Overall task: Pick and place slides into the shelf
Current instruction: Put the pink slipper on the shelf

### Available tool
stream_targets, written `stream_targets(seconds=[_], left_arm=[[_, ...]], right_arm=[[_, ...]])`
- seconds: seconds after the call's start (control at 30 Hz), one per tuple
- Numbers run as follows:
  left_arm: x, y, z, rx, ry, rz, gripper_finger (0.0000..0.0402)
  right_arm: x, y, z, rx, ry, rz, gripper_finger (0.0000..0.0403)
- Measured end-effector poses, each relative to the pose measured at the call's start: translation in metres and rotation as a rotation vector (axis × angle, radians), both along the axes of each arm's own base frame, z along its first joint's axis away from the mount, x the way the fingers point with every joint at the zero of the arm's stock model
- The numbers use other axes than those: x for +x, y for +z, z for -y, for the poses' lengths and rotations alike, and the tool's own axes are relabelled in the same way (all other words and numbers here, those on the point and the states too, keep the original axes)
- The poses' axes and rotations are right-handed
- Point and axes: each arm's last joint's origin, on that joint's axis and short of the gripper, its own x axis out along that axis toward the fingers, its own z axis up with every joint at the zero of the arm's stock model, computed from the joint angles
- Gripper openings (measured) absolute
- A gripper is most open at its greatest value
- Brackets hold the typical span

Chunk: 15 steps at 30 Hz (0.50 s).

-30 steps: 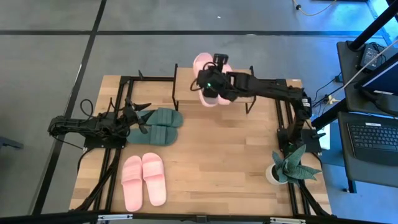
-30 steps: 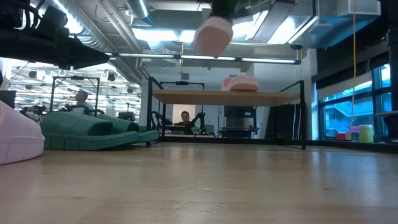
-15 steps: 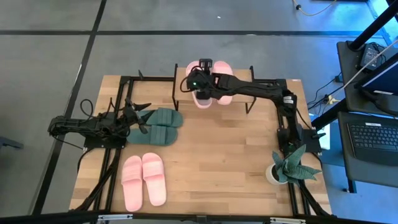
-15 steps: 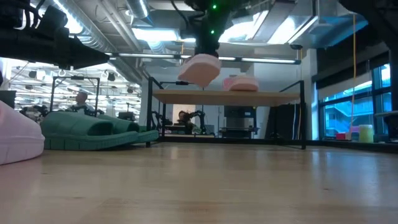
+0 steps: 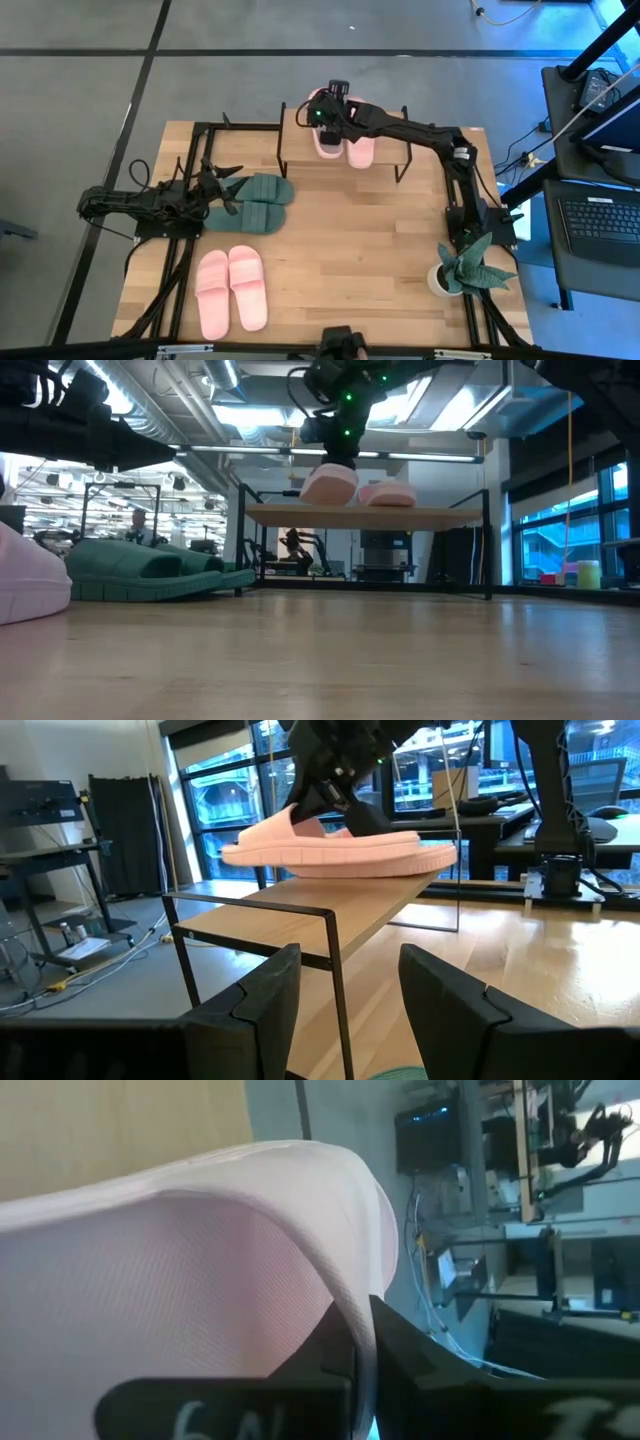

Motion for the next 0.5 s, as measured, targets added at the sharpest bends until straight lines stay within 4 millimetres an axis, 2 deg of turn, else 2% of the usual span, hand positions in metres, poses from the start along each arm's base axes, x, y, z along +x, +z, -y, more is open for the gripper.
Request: stream_targets(seconds=[0.5], left_arm=[[0.0000, -0.0001, 0.0000, 0.000, 0.001, 0.000, 0.0164]], right_arm=[[-0.0062, -0.0102, 0.0038, 0.053, -0.014, -0.053, 0.0012]])
